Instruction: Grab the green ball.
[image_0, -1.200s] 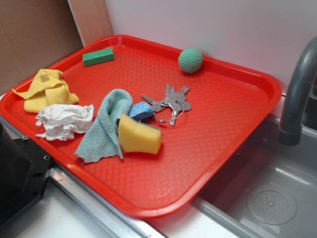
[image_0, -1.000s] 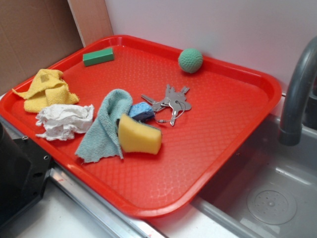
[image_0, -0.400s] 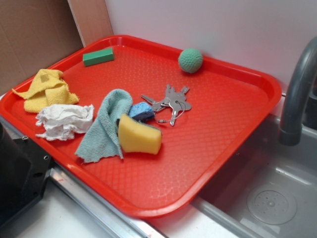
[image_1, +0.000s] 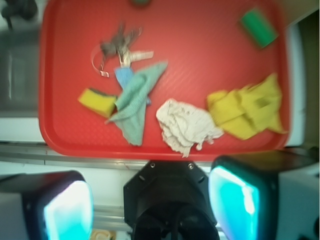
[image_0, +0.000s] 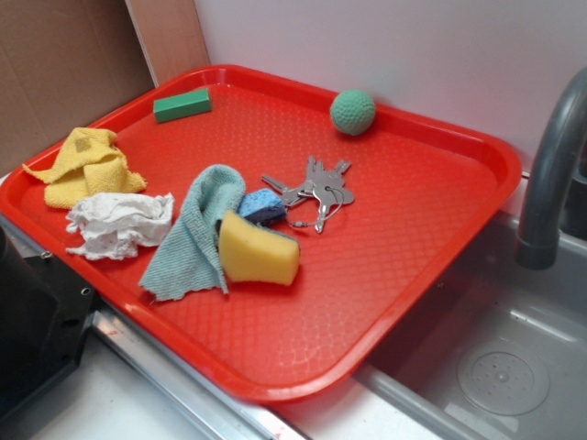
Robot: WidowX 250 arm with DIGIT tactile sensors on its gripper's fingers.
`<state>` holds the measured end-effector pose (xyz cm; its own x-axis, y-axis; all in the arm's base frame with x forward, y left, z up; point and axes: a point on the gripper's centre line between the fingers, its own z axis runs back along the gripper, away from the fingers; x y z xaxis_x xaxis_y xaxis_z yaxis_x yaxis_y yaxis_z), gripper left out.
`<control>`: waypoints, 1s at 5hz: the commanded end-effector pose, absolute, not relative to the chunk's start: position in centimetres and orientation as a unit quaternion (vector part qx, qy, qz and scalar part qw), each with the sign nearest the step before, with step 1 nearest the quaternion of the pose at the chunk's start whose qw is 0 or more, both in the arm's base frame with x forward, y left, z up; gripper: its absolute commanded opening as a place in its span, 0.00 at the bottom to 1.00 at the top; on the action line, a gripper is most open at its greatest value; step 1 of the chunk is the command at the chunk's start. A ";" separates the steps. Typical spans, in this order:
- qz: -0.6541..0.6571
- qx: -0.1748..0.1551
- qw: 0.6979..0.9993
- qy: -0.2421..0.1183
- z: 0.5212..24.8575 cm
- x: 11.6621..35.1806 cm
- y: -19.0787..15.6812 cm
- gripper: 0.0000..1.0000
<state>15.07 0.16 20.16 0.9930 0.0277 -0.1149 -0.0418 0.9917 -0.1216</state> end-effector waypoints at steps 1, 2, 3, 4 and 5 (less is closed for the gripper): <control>-0.045 -0.007 0.996 -0.071 18.0 21.3 -0.2 1.00; -0.037 0.020 0.994 -0.105 16.2 23.9 -1.1 1.00; -0.058 0.013 0.993 -0.106 13.2 26.8 -1.4 1.00; -0.064 0.032 0.991 -0.116 11.5 30.8 -1.9 1.00; -0.061 0.042 0.988 -0.136 10.1 32.9 -2.5 1.00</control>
